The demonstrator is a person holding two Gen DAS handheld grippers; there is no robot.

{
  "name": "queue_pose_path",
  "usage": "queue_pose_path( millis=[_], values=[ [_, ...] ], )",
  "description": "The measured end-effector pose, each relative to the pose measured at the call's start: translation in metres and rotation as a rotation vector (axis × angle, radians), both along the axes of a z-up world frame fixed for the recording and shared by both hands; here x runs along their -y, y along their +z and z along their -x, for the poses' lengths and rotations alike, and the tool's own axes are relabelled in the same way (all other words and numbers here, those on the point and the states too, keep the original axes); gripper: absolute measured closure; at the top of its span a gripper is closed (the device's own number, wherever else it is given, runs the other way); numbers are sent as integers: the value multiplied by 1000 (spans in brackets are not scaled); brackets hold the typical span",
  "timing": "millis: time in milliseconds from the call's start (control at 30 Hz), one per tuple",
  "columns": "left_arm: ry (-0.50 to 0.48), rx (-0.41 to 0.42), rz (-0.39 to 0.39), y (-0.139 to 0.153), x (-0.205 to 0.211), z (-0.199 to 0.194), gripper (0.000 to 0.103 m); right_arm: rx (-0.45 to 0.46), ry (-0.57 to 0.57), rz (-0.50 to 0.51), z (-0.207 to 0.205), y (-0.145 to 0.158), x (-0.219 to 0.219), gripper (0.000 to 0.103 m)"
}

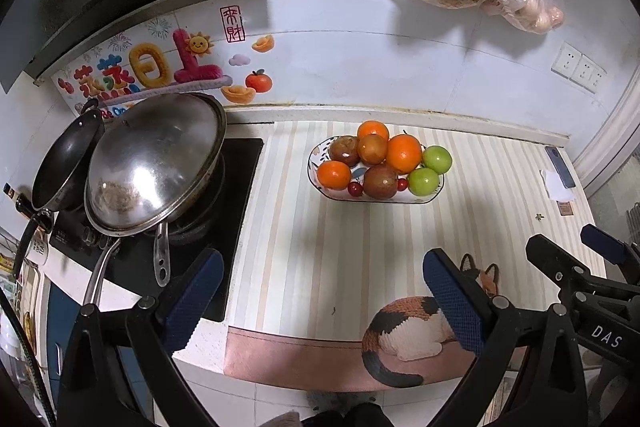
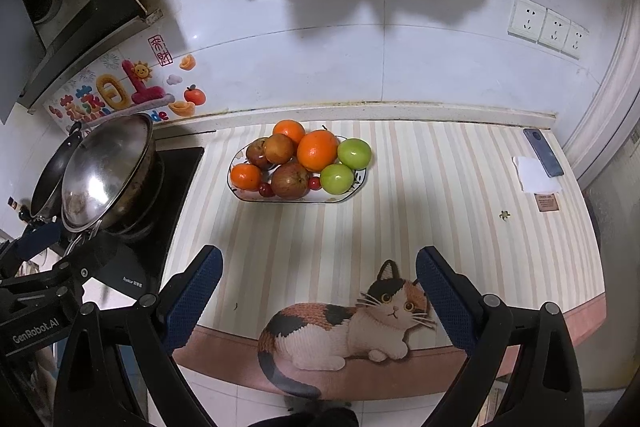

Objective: Organize fruits

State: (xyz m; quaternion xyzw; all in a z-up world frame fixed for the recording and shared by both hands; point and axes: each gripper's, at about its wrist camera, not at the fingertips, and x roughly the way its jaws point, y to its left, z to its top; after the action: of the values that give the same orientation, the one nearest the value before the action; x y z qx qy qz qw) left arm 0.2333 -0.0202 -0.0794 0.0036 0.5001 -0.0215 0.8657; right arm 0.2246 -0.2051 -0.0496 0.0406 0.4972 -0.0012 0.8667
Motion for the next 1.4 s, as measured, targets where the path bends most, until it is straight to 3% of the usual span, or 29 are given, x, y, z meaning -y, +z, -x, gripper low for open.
queue_pose_path(
  millis=[1400],
  values=[
    [13, -2, 20, 7, -1, 21, 1, -2, 13, 20, 20, 11, 1, 4]
  ],
)
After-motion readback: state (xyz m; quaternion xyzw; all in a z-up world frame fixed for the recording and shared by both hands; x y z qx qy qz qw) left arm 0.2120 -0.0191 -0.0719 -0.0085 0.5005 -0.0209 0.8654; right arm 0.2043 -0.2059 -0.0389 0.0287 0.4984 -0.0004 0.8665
